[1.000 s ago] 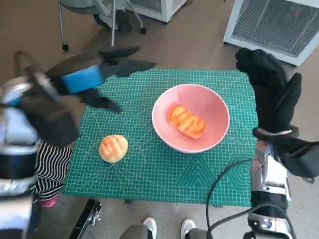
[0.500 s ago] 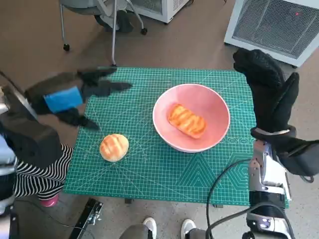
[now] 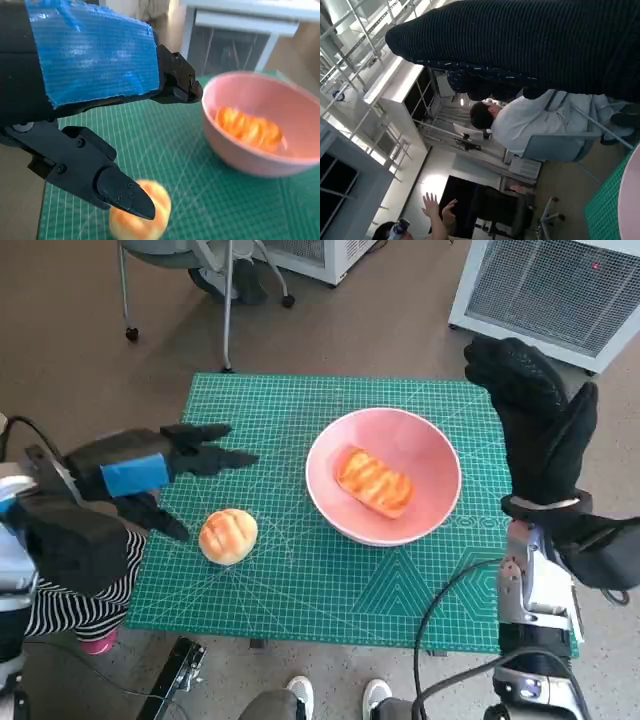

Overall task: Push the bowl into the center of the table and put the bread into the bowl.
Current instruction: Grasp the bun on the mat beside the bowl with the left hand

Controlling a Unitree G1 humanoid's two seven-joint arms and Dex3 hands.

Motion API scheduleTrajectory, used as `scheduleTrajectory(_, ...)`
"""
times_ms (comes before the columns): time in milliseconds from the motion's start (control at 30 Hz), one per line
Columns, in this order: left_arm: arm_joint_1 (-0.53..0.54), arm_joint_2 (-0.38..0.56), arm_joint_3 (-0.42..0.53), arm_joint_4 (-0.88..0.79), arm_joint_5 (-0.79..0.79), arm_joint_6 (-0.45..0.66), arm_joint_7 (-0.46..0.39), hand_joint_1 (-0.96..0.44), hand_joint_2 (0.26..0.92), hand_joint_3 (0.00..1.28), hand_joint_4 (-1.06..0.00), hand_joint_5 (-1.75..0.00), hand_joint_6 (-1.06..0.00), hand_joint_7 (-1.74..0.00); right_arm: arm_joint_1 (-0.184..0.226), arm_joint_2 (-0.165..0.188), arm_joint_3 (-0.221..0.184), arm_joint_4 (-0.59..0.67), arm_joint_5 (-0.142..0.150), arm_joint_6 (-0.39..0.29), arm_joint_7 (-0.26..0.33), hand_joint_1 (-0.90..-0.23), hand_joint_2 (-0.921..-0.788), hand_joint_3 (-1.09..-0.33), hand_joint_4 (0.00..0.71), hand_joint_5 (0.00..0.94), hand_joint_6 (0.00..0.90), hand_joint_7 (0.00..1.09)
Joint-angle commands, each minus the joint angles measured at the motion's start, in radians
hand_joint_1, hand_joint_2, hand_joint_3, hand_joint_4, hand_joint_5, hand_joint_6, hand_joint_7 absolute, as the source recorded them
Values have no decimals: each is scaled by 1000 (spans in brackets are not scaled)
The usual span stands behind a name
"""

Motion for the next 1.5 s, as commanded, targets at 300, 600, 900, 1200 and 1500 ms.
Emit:
scheduleTrajectory(300,-11,-53,-102,160,88,-51,35,-223,738,6,-122,-1,-327,-3,24,-3,-10,5,17,24,18,-738,-921,-643,158,0,95,350)
scheduleTrajectory(600,-66,-118,-173,343,163,-106,84,-197,744,6,-131,-3,-314,0,25,-6,-10,-6,14,36,15,-738,-921,-643,158,0,95,351)
scheduleTrajectory(900,-88,-162,-230,455,248,-117,155,-88,750,6,-188,-18,-352,-18,33,-7,-13,-22,13,45,11,-739,-921,-642,158,0,95,352)
scheduleTrajectory(1200,-103,-182,-286,521,327,-134,211,-22,777,11,-415,-48,-541,-79,42,-6,-14,-30,-1,33,4,-741,-921,-637,158,0,94,353)
scheduleTrajectory(1500,-125,-177,-291,556,310,-173,214,-108,901,71,-695,-756,-622,-1066,41,-10,-17,-16,-15,16,4,-736,-921,-646,158,0,85,349)
